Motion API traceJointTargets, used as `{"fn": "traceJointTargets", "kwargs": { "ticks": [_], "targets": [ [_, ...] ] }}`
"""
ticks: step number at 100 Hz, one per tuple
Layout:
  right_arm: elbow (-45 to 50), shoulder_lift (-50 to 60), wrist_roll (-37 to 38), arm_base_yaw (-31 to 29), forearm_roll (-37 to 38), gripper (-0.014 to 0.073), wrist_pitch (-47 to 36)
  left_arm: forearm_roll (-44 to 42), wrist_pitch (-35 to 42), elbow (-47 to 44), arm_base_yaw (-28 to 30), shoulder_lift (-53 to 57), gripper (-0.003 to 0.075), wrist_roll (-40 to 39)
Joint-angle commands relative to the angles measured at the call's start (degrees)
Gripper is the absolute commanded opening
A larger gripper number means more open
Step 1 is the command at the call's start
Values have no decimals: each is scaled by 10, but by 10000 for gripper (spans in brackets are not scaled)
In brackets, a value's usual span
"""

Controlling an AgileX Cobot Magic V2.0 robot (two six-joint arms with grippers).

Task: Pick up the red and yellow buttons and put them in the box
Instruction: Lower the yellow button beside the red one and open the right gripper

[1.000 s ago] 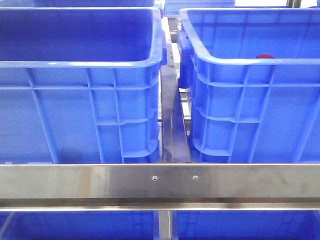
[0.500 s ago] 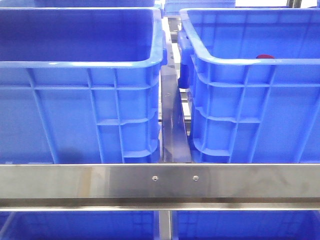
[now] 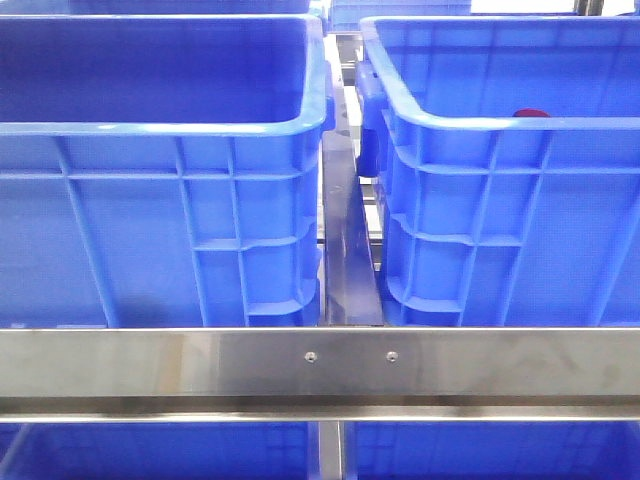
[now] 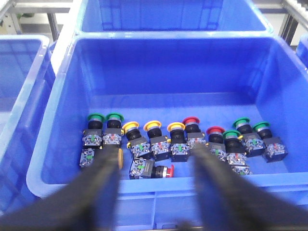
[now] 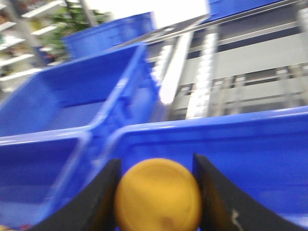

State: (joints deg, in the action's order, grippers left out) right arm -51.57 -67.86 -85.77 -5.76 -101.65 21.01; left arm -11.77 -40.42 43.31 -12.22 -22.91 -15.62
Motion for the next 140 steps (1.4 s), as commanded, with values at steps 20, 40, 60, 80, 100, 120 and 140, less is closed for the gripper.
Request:
{"fn": "traceJointTargets", "kwargs": {
  "ticks": [20, 40, 60, 80, 100, 120, 140],
  "targets": [
    [-35, -25, -117, -6, -48, 183, -151, -3, 50, 12, 2, -4, -19, -5],
    [-90, -119, -158, -6, -48, 183, -156, -3, 48, 12, 2, -4, -19, -5],
    [-143, -217, -167, -6, -48, 183, -167, -3, 47, 12, 2, -4, -19, -5],
    [-183, -286, -167, -11, -48, 183, -167, -3, 46, 12, 2, -4, -19, -5],
    [-215, -332, -167, -21, -48, 183, -163, -3, 46, 12, 2, -4, -19, -5],
    [-235, -357, -167, -21, -48, 183, -148, -3, 46, 12, 2, -4, -19, -5],
    [-250, -380, -167, -21, -48, 183, -154, -3, 46, 12, 2, -4, -19, -5]
  ]
}}
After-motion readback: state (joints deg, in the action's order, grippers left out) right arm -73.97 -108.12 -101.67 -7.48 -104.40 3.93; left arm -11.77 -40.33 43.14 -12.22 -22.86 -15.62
